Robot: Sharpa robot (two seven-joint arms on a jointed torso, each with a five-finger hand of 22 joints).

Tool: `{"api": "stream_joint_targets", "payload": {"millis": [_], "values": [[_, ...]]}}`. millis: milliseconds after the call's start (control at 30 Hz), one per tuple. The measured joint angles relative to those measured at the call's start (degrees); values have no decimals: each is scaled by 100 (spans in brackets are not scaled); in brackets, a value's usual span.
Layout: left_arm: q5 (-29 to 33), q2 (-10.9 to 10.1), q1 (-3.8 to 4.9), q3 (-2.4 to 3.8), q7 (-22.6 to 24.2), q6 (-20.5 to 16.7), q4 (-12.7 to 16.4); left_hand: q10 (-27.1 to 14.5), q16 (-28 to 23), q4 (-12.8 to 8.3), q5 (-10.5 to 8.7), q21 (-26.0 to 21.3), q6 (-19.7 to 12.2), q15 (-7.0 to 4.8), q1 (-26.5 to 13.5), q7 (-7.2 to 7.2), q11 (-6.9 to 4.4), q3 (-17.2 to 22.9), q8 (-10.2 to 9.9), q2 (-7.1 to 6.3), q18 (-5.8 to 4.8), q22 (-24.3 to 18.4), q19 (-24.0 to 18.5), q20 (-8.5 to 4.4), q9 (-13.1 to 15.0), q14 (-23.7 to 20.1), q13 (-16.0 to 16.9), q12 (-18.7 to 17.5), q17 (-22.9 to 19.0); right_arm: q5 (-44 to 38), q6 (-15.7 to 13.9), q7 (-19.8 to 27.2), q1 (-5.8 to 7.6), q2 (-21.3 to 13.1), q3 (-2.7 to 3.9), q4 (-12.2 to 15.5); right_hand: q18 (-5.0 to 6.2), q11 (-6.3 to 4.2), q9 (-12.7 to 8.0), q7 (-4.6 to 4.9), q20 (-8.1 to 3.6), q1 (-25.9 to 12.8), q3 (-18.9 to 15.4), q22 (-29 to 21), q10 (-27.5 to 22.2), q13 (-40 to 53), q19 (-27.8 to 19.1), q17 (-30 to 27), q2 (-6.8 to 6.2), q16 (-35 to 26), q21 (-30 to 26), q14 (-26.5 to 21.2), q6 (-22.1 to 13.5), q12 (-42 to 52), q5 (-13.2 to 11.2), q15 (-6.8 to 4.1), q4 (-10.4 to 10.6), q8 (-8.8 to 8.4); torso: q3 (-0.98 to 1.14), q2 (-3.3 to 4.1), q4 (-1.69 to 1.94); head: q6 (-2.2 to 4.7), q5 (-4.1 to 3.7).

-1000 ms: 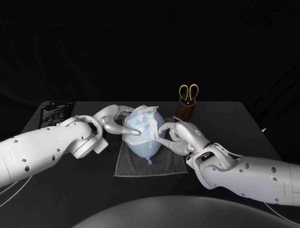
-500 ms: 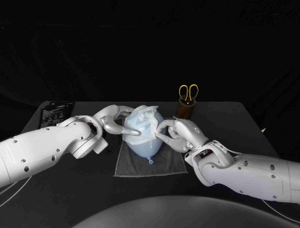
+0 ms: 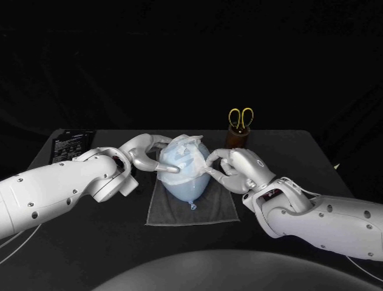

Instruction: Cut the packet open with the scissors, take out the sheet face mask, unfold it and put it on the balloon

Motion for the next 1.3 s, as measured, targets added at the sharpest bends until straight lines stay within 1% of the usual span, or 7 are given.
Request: {"api": "stream_joint_targets", "payload": {"millis": [100, 200, 533, 767, 867, 1000, 1300], "values": [[0, 1, 0, 0, -1, 0, -6, 0, 0, 0, 0, 0, 0, 0, 0, 0, 0, 0, 0, 0, 0, 0, 0, 0, 0, 0, 0, 0, 0, 0, 0, -10, 7, -85, -1, 100, 0, 0, 1, 0, 0, -32, 24, -1, 0, 1, -1, 1, -32, 1, 34, 0, 0, 25, 0, 0, 9, 31, 0, -1, -3, 0, 7], [0, 2, 0, 0, -2, 0, -11, 0, 0, 0, 0, 0, 0, 0, 0, 0, 0, 0, 0, 0, 0, 0, 0, 0, -1, 0, -1, -1, 0, -1, 0, -32, 10, -182, -3, 202, -78, 0, 2, -1, 0, -68, 72, -2, 0, 2, -1, 3, -68, 23, 99, 0, 0, 34, 0, 0, 8, 59, 2, -1, -3, -1, 8], [1, 2, 0, -2, -9, 0, -24, -1, 0, 0, 0, 0, 0, 0, 0, 0, -1, 0, 0, 0, 0, 0, 0, 0, -2, 0, -2, 23, 0, -7, 0, -156, 14, -384, -13, 406, -83, 0, 28, -15, -28, -134, 151, -3, -1, 2, 9, 3, -178, 23, 211, -3, 14, 68, 0, -3, 41, 110, 4, 0, -3, 0, -11], [1, 8, 0, -1, -15, 0, -26, -1, 0, 0, 0, 0, 0, 0, 0, 0, -1, 0, 0, 0, -1, 0, 0, 0, 3, 0, -3, 23, 0, -75, 0, -363, 15, -464, -17, 350, -84, -23, 31, -32, -44, -234, 196, -1, -20, 0, -6, 2, -278, 20, 255, -21, 75, 108, 0, -21, 86, 145, 1, 0, -2, 0, -29], [1, 8, 0, 1, -17, 0, -27, -1, 0, 0, 0, 0, 0, 0, 0, 0, -1, 0, 0, 0, 0, 0, 0, 0, 4, 0, -3, 23, 0, -117, 0, -477, 18, -487, -18, 285, -84, -73, 31, -103, -52, -274, 205, 0, -9, -2, -8, 0, -376, 19, 280, -40, 147, 156, 0, -43, 95, 189, 2, 1, 0, 0, -31], [1, 7, 0, 1, -20, 0, -27, -1, 0, 0, 0, 0, 0, 0, 0, 0, -1, 0, 0, 0, 0, 0, 0, 0, 4, 0, -3, 23, -1, -172, 0, -616, 28, -509, -19, 233, -86, -92, 31, -141, -73, -279, 206, 1, -27, -2, 10, -2, -460, 17, 320, -40, 225, 178, 0, -44, 96, 191, 2, 5, 1, 0, -33], [1, 7, 0, -1, -23, 2, -27, -1, 0, 0, 0, 0, 0, 0, 0, 0, -1, 0, 0, 0, 0, 0, 0, 0, 3, 0, -3, 23, -1, -264, 23, -815, 36, -593, -48, 328, -86, -115, 31, -184, -101, -257, 206, 0, -9, 2, 0, -1, -482, 23, 406, -21, 269, 216, -2, -103, 96, 191, 3, 5, 0, 0, -34]]}}
